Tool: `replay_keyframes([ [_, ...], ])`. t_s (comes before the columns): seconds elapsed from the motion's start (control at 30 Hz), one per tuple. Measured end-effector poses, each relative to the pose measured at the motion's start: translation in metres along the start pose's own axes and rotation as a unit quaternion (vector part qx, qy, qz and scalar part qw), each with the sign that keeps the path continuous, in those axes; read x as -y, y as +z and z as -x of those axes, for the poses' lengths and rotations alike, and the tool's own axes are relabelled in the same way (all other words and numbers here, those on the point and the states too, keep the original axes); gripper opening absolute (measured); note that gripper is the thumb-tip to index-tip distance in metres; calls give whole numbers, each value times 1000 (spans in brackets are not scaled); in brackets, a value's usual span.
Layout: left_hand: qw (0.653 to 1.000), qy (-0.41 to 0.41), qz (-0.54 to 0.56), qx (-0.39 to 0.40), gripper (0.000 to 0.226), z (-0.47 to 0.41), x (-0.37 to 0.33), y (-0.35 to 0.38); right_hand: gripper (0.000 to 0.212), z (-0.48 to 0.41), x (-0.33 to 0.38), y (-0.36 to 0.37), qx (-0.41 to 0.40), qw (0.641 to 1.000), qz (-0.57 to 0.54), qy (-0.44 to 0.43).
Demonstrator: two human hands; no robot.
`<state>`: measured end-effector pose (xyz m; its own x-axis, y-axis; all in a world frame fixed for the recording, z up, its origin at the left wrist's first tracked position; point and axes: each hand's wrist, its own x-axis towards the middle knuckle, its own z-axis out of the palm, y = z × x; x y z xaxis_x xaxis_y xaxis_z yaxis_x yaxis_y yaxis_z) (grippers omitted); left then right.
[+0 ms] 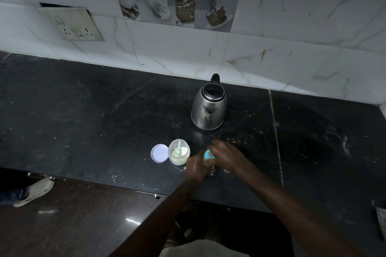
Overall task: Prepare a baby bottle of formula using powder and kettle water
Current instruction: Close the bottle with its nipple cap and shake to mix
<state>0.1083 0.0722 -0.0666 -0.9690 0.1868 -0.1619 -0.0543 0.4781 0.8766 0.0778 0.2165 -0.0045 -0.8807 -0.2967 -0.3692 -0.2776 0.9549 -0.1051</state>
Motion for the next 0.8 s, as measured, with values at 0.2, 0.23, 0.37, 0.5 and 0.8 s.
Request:
replay_keyframes([
  [0.2, 1000, -9, 11, -6, 32, 1, 1, 0, 60, 1, -15, -3, 28, 996, -63, -61],
  [0.23, 1000, -10, 13, -8, 30, 1, 1, 1, 59, 3, -16, -4, 25, 995, -70, -71],
  [0.37, 1000, 1, 3, -3, 32, 0, 1, 1, 44, 2, -13, -4, 1, 998, -45, -41],
  [0.5, 1000, 20, 7, -6, 31, 0, 2, 0, 49, 1, -11, -4, -25, 999, 7, -39],
  [0.8, 1000, 0, 5, 5, 30, 0, 1, 0, 47, 4, -21, -3, 7, 991, -116, -65],
])
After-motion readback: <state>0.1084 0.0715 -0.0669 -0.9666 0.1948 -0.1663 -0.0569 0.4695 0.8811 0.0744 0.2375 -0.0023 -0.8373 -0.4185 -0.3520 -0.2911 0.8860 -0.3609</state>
